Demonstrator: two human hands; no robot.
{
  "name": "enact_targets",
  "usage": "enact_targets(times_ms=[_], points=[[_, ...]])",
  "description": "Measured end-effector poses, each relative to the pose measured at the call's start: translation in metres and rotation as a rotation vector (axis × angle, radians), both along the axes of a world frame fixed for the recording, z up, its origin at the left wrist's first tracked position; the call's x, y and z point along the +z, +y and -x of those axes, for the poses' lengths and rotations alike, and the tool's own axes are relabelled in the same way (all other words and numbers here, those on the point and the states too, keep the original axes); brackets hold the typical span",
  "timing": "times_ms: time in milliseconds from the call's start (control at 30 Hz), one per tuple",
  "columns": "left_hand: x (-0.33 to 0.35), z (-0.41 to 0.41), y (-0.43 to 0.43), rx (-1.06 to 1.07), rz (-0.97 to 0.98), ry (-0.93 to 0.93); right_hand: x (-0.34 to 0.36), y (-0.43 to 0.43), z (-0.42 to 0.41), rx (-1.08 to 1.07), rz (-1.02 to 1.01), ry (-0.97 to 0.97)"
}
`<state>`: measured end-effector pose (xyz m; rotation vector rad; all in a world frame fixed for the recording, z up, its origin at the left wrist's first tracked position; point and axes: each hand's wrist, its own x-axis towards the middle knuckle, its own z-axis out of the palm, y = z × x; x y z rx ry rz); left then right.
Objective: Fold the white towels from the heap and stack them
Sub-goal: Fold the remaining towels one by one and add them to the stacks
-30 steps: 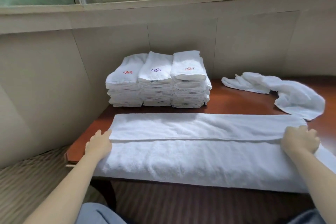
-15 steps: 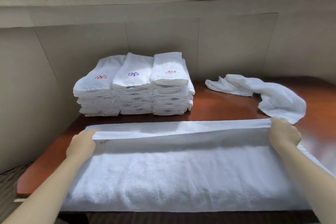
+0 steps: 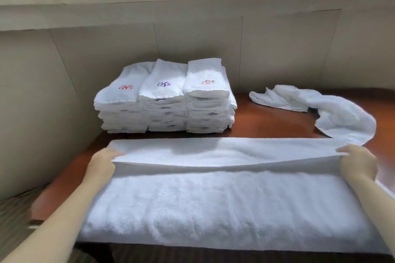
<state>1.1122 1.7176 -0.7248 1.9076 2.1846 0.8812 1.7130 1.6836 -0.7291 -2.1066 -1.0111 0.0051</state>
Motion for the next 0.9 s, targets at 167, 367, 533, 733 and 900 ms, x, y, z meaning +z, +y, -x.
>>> enact_targets(times_ms=[167,367,533,733,900], points=[[-0.008,0.024,-0.025,0.03,0.166,0.228,-0.004,-0.011,-0.008,0.054,0.216,-0.081],[0.019,0.008,-0.033,0.164,0.371,0.619,-0.003,-0.029,-0.003,-0.076,0.255,-0.101],[0.018,-0.041,-0.018,0.04,0.204,0.495,0.015,-0.03,0.022,-0.071,0.111,-0.334],[0.014,-0.144,0.01,-0.156,0.204,0.076,0.016,0.008,0.107,0.521,0.287,-0.403],[-0.011,-0.154,0.019,-0.258,0.313,0.36,-0.006,0.026,0.108,0.607,0.597,-0.337]])
